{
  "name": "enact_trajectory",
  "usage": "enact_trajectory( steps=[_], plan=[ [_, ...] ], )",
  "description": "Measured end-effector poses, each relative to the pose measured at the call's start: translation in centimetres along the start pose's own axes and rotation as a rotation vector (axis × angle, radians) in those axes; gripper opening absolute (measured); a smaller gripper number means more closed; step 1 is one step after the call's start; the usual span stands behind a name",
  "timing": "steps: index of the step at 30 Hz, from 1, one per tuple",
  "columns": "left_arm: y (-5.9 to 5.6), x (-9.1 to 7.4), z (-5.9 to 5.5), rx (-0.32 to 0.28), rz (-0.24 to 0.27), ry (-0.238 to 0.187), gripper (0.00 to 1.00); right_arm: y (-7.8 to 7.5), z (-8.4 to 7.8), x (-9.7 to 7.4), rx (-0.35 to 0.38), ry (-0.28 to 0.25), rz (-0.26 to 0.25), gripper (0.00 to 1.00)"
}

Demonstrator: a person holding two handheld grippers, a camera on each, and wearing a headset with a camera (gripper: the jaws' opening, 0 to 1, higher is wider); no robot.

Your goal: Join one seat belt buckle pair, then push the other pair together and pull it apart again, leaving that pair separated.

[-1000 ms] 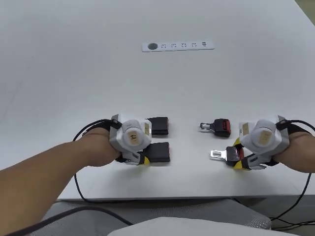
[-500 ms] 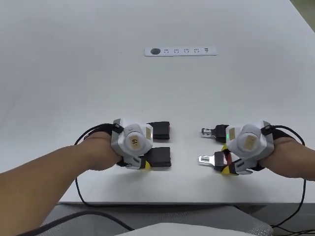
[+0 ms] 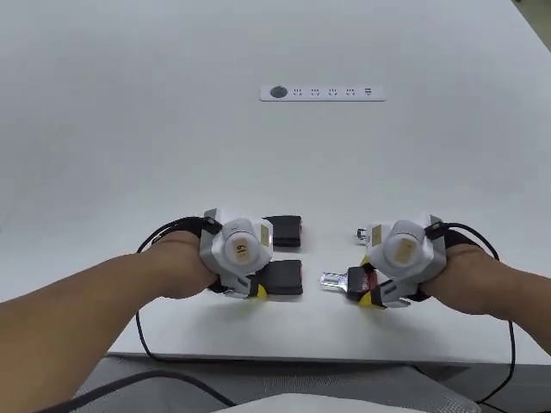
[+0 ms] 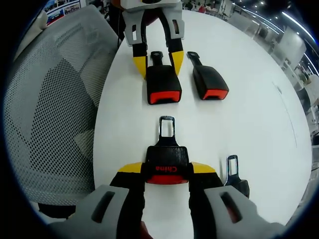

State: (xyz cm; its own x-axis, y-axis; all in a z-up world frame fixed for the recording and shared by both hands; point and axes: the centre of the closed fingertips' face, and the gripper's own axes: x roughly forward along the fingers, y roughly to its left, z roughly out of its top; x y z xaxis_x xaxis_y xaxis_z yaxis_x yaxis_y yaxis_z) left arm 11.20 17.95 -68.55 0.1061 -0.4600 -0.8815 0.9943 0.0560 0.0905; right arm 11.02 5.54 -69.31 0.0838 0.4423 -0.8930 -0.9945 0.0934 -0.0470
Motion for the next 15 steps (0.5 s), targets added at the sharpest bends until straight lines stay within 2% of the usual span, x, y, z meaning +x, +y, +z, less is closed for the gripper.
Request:
enact_trajectory(
  steps=[11, 15],
  plan=[
    [0.0, 0.0, -0.2, 0.0, -0.006, 0.01, 0.31, 0.0, 2.3, 1.2, -0.014, -0.025, 0.0, 0.33],
    [0.1, 0.0, -0.3, 0.001, -0.005, 0.012, 0.31, 0.2, 2.3, 1.0, -0.028, -0.015, -0.001, 0.33]
  ],
)
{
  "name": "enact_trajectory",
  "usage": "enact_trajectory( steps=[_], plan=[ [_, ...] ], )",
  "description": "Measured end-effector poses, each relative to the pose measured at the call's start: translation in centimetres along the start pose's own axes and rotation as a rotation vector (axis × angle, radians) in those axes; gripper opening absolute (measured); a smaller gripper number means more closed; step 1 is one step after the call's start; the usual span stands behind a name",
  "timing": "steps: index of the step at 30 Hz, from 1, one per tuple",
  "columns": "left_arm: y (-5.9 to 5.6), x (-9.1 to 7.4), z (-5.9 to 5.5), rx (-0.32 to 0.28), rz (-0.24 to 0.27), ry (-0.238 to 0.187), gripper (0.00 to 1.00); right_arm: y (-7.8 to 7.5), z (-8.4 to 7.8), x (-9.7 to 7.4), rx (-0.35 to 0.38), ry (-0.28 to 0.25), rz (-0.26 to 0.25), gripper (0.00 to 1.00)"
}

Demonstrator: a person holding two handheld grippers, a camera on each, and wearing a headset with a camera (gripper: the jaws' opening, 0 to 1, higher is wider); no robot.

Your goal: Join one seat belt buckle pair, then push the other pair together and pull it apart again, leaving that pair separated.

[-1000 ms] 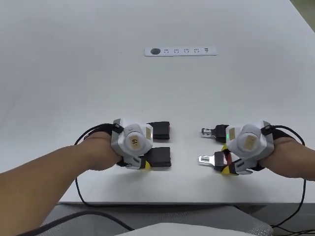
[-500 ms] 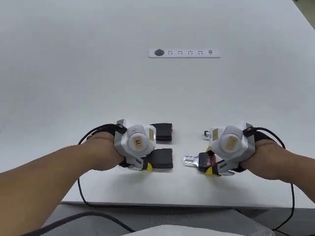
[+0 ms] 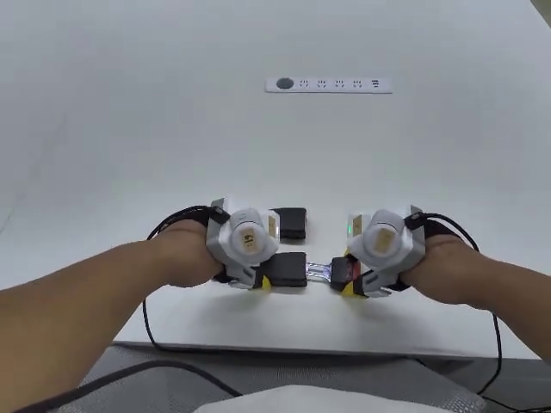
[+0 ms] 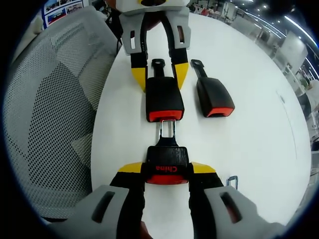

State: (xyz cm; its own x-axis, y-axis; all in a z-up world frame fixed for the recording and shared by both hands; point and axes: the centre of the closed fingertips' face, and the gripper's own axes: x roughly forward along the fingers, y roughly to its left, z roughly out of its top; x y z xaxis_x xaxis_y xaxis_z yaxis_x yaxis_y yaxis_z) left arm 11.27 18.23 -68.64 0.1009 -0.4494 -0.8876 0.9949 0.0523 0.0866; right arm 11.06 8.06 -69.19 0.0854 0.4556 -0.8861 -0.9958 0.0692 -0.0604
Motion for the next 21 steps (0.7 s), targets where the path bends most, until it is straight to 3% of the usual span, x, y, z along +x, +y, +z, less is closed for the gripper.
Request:
enact_trajectory(
  steps=[6, 10, 18, 21],
  plan=[
    [0.1, 0.3, -0.1, 0.008, -0.002, 0.009, 0.31, -0.6, 0.2, 0.1, -0.083, 0.038, -0.024, 0.33],
    [0.2, 0.3, -0.2, 0.006, -0.004, 0.009, 0.31, -0.4, 0.3, 0.2, -0.086, 0.034, -0.016, 0.33],
    [0.3, 0.3, -0.2, -0.001, -0.002, 0.004, 0.31, -0.3, 0.9, 0.5, -0.02, -0.02, 0.005, 0.33],
    [0.2, 0.4, -0.2, 0.005, -0.001, -0.016, 0.31, 0.0, 1.2, 0.5, 0.012, -0.056, 0.029, 0.32]
  ],
)
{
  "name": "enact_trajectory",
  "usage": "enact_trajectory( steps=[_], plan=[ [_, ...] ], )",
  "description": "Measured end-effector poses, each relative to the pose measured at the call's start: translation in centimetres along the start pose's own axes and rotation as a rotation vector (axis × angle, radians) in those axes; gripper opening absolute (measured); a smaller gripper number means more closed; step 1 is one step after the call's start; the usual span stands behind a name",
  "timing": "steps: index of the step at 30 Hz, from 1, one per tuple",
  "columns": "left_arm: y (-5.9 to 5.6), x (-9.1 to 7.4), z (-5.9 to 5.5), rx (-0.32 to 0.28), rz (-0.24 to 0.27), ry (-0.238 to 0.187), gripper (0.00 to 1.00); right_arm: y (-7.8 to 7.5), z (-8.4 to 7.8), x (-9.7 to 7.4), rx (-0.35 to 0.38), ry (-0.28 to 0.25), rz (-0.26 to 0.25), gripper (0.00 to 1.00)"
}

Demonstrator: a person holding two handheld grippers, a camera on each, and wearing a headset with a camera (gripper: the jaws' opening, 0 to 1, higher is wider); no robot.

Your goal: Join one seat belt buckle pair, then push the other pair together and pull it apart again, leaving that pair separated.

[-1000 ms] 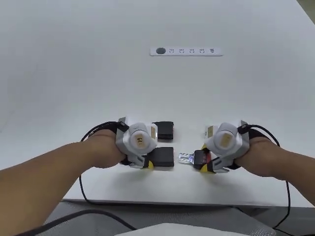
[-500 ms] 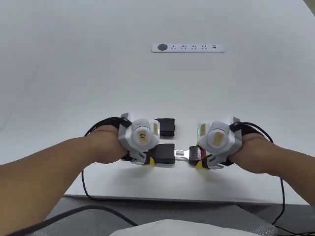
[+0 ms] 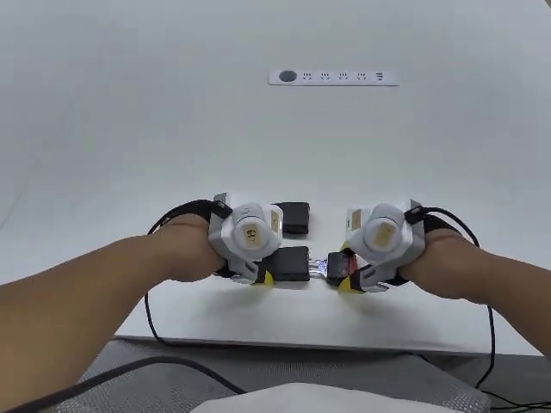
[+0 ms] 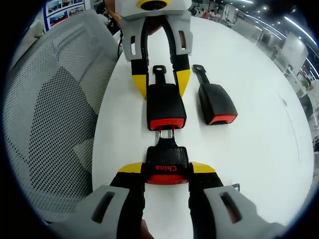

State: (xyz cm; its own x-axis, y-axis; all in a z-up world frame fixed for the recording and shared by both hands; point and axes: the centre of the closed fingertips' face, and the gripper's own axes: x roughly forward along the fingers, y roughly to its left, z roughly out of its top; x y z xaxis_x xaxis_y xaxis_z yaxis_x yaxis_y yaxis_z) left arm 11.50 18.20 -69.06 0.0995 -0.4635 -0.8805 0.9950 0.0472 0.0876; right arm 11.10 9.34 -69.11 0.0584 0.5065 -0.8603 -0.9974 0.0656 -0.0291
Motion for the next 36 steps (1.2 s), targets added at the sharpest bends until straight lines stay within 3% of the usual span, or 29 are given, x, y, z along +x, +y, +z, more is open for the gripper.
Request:
enact_trajectory(
  steps=[4, 36],
  plan=[
    [-0.1, 0.1, 0.1, -0.004, -0.004, -0.013, 0.31, 0.0, 0.0, -0.1, -0.012, -0.009, 0.006, 0.32],
    [-0.3, 0.0, 0.3, 0.013, -0.037, 0.022, 0.3, -0.3, 0.7, 1.0, -0.069, 0.034, 0.018, 0.31]
  ],
)
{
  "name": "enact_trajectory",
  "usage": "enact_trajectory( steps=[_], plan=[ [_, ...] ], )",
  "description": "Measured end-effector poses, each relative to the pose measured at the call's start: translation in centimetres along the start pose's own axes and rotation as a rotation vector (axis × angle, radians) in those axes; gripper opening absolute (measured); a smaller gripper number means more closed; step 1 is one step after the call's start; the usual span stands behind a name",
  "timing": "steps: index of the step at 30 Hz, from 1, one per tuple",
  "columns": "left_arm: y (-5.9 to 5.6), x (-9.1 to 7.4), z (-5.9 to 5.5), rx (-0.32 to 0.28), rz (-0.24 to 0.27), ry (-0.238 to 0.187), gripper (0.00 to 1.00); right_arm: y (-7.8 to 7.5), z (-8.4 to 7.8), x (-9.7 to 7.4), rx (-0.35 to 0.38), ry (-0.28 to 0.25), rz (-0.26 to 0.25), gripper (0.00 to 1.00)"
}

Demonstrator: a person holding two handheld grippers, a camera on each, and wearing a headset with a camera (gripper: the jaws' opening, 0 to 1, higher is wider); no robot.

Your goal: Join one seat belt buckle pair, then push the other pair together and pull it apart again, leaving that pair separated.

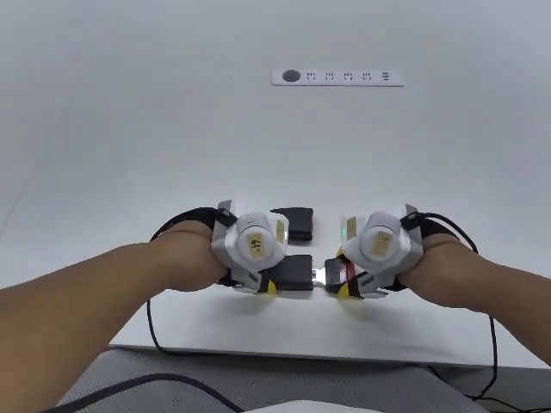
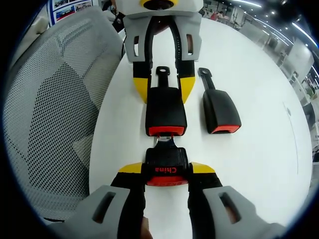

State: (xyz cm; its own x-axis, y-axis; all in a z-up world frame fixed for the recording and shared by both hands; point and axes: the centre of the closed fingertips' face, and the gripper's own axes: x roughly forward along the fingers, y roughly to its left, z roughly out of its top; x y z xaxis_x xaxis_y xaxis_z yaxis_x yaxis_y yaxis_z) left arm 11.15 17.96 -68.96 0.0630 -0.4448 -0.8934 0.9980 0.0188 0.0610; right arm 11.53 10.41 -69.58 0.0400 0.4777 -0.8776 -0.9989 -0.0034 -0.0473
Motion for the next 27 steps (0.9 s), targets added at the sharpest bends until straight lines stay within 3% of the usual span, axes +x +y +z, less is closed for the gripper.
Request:
enact_trajectory(
  steps=[20, 27],
  plan=[
    [-0.04, 0.02, 0.1, 0.01, -0.006, 0.004, 0.3, 0.08, 0.14, -0.1, -0.045, 0.051, -0.01, 0.31],
    [-0.12, -0.1, 0.2, 0.01, -0.001, 0.005, 0.3, 0.08, 0.76, -0.02, -0.038, 0.04, -0.013, 0.31]
  ],
)
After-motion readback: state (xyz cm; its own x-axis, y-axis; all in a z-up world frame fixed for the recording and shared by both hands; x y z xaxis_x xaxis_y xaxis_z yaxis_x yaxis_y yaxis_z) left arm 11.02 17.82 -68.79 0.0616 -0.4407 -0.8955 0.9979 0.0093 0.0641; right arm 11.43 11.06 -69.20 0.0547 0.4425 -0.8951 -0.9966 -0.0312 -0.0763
